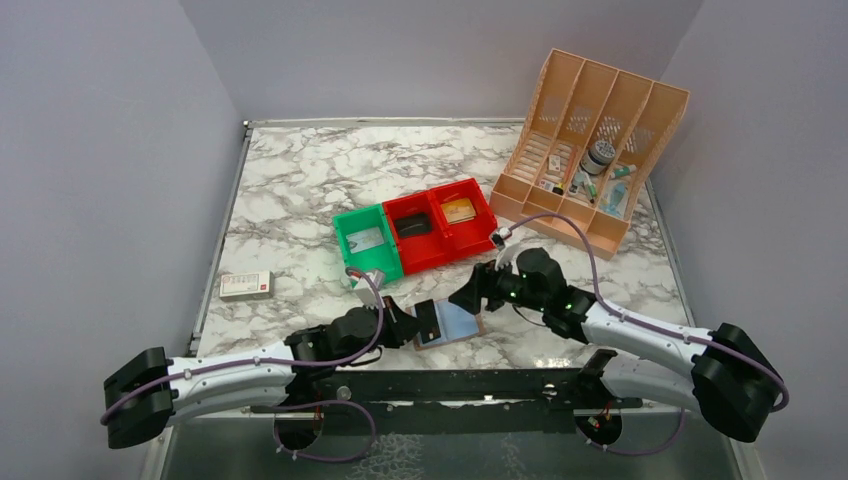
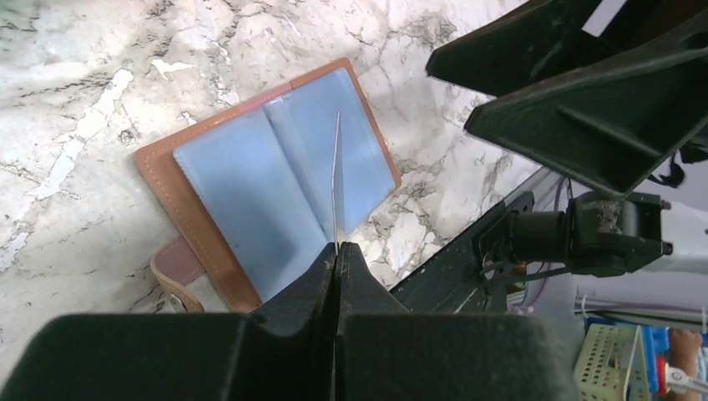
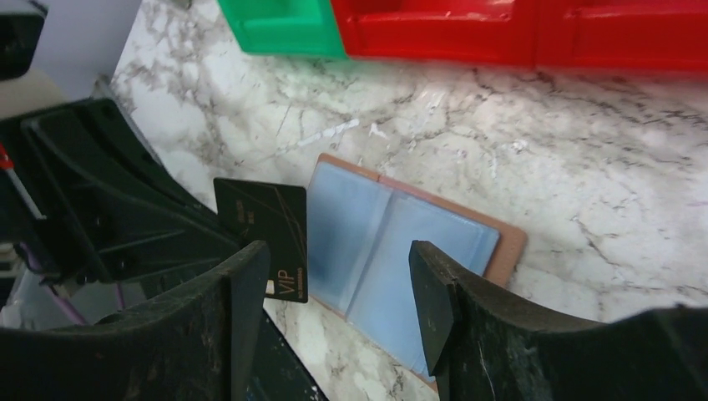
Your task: Take the credit cards out of the card holder
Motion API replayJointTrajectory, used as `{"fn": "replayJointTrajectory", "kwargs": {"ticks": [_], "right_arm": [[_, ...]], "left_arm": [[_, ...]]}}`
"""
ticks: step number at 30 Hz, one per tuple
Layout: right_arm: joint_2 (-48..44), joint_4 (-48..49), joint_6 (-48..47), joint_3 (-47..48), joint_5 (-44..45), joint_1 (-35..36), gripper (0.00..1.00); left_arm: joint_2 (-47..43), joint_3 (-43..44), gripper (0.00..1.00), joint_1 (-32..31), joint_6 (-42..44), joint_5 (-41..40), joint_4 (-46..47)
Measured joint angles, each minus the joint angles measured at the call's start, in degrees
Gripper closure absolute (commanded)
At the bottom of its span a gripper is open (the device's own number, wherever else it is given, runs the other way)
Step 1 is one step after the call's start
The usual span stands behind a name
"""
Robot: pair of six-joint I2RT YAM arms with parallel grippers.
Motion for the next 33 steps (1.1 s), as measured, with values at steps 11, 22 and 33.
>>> {"fn": "replayJointTrajectory", "kwargs": {"ticks": [11, 22, 33], "right_arm": [[0.2, 13.8, 1.0, -11.3, -12.3, 0.0, 0.37], [1.1, 22.3, 5.1, -13.9, -14.3, 0.0, 0.48], [1.8, 27.0, 6.1, -13.9, -21.3, -0.8, 0.65]], "left_arm": [[2.4, 0.0, 1.0, 0.0, 5.4, 5.6, 5.4], [1.1, 0.0, 1.0, 0.0, 8.0, 11.5, 11.5], [1.6, -0.1, 1.0, 0.0, 8.8, 13.6, 14.7]]}}
